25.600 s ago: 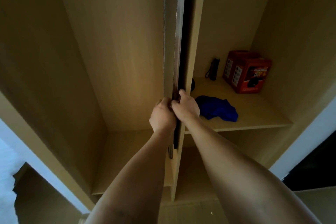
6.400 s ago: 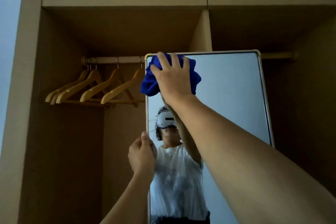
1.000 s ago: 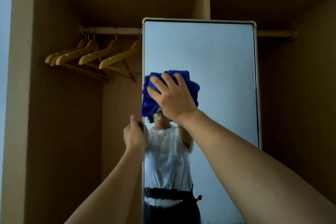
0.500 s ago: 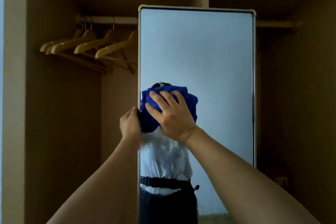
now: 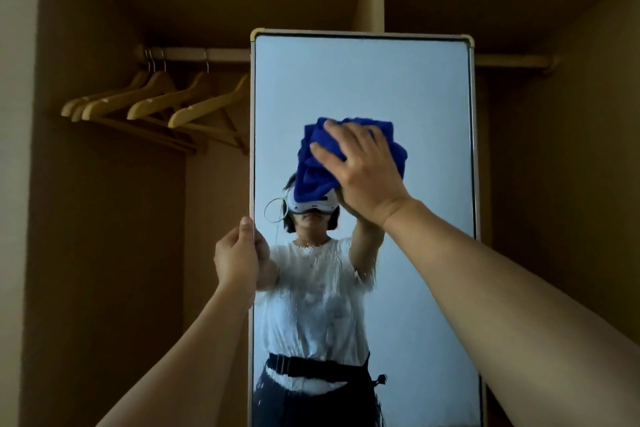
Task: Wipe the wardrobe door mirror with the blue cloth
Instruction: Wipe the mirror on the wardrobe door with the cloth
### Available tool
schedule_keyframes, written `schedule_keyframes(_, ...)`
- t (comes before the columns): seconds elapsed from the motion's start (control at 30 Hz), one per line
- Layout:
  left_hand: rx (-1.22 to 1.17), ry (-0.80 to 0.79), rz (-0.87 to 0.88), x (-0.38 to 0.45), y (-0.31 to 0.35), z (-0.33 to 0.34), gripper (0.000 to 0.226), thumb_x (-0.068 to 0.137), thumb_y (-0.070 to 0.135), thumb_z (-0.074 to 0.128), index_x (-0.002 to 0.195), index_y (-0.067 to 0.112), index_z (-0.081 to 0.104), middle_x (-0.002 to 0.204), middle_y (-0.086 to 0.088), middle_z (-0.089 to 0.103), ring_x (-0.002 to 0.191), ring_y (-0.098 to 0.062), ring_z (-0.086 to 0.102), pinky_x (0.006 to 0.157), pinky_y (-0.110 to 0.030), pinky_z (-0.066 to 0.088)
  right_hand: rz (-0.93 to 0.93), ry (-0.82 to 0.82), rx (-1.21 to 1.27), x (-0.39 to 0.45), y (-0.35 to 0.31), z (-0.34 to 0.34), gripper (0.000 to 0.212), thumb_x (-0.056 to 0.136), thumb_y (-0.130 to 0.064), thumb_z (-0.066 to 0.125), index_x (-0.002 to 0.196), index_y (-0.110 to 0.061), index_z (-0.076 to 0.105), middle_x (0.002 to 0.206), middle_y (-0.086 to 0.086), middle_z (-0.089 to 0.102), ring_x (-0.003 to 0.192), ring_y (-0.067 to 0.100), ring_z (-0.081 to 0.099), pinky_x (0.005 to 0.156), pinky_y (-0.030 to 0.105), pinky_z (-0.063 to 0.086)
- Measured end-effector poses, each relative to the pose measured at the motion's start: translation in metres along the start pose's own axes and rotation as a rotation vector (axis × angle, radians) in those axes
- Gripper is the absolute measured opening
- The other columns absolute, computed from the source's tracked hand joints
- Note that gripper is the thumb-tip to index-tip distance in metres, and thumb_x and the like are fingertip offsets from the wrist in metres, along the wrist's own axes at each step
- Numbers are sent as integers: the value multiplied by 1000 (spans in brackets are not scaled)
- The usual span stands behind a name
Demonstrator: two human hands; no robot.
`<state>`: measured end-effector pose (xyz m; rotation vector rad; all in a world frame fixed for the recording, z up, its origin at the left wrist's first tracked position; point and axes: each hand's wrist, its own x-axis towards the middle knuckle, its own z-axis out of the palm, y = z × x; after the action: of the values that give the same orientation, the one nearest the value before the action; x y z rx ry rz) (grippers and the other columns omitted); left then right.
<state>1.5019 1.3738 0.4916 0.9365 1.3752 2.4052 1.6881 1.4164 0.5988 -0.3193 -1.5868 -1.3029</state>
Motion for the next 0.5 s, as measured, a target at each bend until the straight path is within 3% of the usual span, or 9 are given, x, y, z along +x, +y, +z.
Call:
schedule_keyframes(0.2,40,65,34,0,-6,4,46,94,46,46,57,22,60,48,7,61,59,-15,60,55,-26,45,182,-56,28,-2,-3,-3,48,65,-2,74,112,-9,68,122,23,60,105,40,59,89,50,47)
schedule_keyframes(0.33,56,91,37,1,-7,4,45,94,47,46,58,23,59,55,5,61,61,-15,60,54,-24,43,126,-81,52,-39,-14,-10,41,70,-17,67,110,-10,70,121,21,62,102,39,61,88,48,47)
schedule_keyframes(0.43,68,92,43,0,-7,4,41,94,48,44,63,25,59,66,3,62,65,-12,58,54,-24,38,95,-103,74,-60,-18,-16,40,84,-34,50,108,-10,71,120,20,63,99,38,63,85,48,50)
schedule_keyframes(0.5,68,101,39,-1,-7,5,40,94,49,43,65,26,59,69,2,62,66,-11,57,53,-24,37,58,-120,49,-63,-14,-15,35,78,-23,63,110,-11,70,122,19,62,101,37,62,85,48,50)
